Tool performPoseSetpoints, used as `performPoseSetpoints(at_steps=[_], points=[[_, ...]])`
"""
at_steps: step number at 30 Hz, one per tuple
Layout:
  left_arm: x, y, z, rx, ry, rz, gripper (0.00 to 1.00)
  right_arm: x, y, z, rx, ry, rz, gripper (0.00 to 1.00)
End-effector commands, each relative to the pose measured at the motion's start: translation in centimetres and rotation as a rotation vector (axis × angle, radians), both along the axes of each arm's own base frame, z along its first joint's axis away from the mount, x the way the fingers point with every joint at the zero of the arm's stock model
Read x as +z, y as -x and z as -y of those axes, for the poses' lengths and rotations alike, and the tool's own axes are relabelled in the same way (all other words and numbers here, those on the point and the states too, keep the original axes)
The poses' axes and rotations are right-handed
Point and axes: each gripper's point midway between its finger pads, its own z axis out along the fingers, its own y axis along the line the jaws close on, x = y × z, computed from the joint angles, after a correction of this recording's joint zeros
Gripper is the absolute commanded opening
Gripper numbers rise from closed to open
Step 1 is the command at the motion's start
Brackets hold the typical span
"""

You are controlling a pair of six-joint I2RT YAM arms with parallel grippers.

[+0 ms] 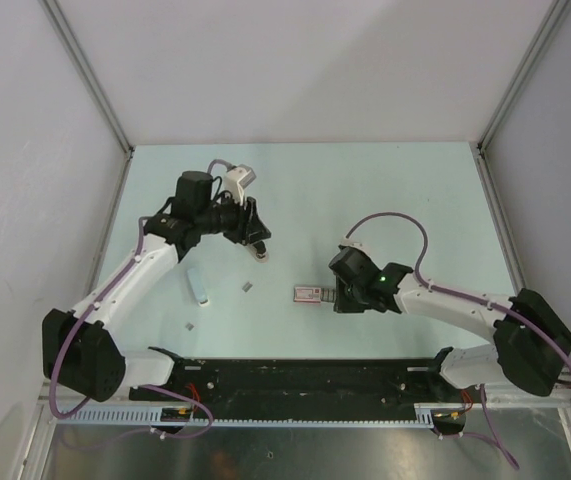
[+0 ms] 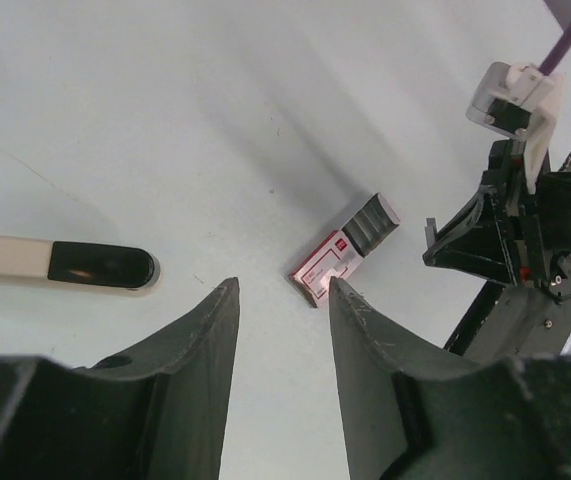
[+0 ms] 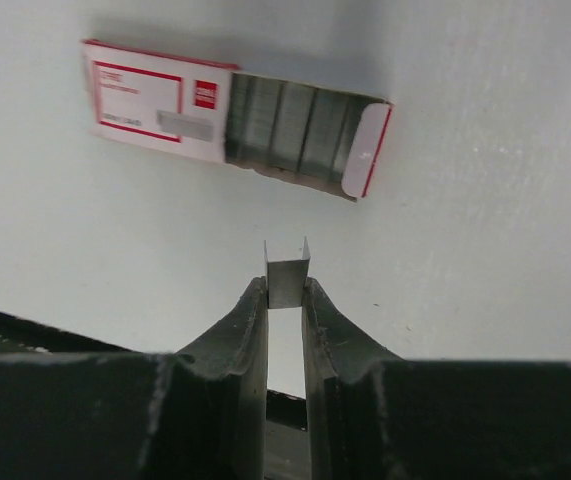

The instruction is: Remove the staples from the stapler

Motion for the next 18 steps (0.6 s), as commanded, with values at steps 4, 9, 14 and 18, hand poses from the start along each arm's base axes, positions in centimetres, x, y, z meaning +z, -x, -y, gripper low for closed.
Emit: performPoseSetpoints(at_steps=[4, 9, 14, 18], points=[[-1.3, 0.3, -0.2, -0.031, -0.075, 0.038, 0.45, -0.8, -1.0, -0.5, -0.034, 0.101, -0.023, 0.08], [-1.9, 0.6, -0.2, -0.046, -0.099, 0.05, 0.45, -1.2, -1.6, -2.0, -0.011, 0.114, -0.029, 0.09], [-2.5, 0.8, -0.3, -0.053, -0.111, 0.043, 0.45, -1.4, -2.4, -3.0, 0.002, 0.118, -0.03, 0.09], [-2.7, 1.0, -0.3, -0.059, -0.113, 0.041, 0.45, -2.0, -2.7, -3.7, 0.005, 0.122, -0.043, 0.09]])
